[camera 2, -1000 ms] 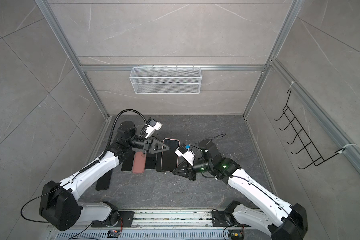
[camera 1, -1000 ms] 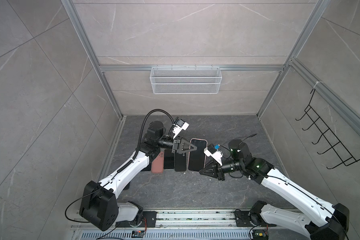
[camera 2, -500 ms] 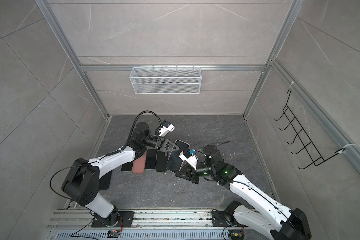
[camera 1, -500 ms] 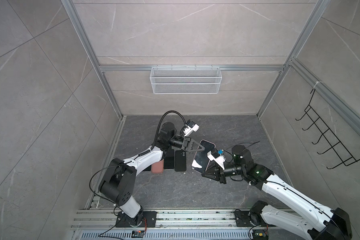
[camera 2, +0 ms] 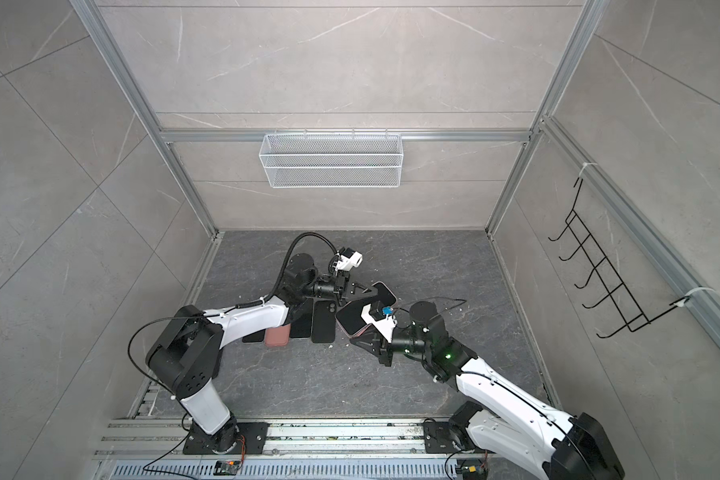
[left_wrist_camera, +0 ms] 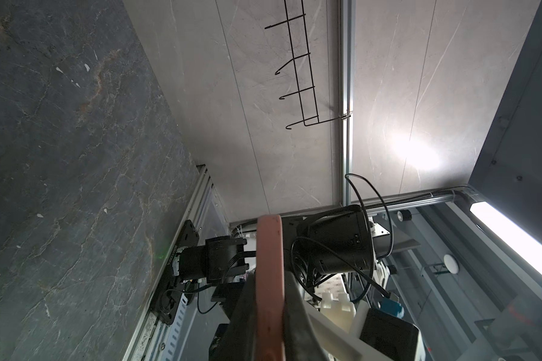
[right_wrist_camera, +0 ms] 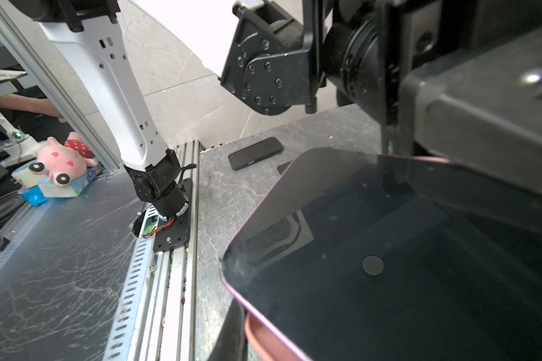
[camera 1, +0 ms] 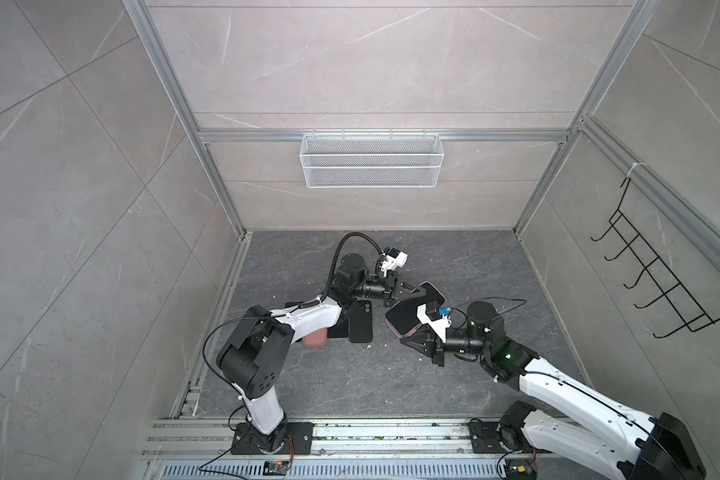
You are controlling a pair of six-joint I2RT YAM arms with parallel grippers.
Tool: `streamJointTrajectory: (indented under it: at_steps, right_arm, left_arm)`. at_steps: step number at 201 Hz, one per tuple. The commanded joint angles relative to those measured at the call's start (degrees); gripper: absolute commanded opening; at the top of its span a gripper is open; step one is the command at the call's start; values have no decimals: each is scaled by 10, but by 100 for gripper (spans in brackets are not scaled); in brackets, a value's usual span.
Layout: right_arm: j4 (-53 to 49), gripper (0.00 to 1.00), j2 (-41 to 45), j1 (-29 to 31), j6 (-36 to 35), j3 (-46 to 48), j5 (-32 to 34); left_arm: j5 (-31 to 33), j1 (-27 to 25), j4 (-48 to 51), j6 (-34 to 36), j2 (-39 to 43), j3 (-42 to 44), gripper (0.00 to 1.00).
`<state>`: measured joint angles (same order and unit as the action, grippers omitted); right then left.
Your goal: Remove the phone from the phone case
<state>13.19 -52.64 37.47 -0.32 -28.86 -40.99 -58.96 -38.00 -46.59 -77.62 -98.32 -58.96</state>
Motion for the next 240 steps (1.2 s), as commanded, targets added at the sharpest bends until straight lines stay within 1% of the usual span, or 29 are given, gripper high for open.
streamJointTrajectory:
  at_steps: [1,12,27,55,68,79,88,105,114,121,137,152,168,204,218,240]
  right_arm:
    - [147,0,79,7,28,14,46]
    - [135,3,102,6,54,33,78]
    - [95,3,123,7,95,34,114]
    - [79,5,133,7,174,37,176]
    - [83,6,128,7,203,38,183]
    - [85,9,122,7,211,37,157]
    - [71,14,122,7,216,36,146]
    - [50,31,149,6,248,61,151]
    - [57,38,166,7,280,84,158]
    - [75,42,176,7,314,105,161]
    - [119,47,176,8,380,144,161]
    - [140,48,163,8,423,166,169]
    - [197,49,140,11,451,192,174]
    - [242,48,75,11,458,187,171]
    - [259,48,65,10,461,188,176]
    - [292,49,65,11,468,193,167]
  left_arm:
    - [79,9,-25,-10,29,36,0]
    - [92,10,-35,-15,40,44,0]
    - [110,3,-20,2,55,49,0]
    - [133,-7,-9,23,61,61,0]
    - [141,-14,-12,26,58,67,0]
    - [150,-15,-26,23,57,78,0]
    - [160,-13,-50,9,56,88,0]
    - [183,-7,-88,-13,59,102,0]
    - [200,-7,-97,-16,64,108,0]
    - [217,-7,-106,-17,68,114,0]
    - [249,-9,-142,-32,67,125,0]
    - [265,-11,-182,-53,58,131,0]
    - [271,-15,-212,-67,47,132,0]
    - [274,-25,-218,-67,32,122,0]
    - [274,-26,-220,-68,31,123,0]
    - [276,-26,-217,-64,31,127,0]
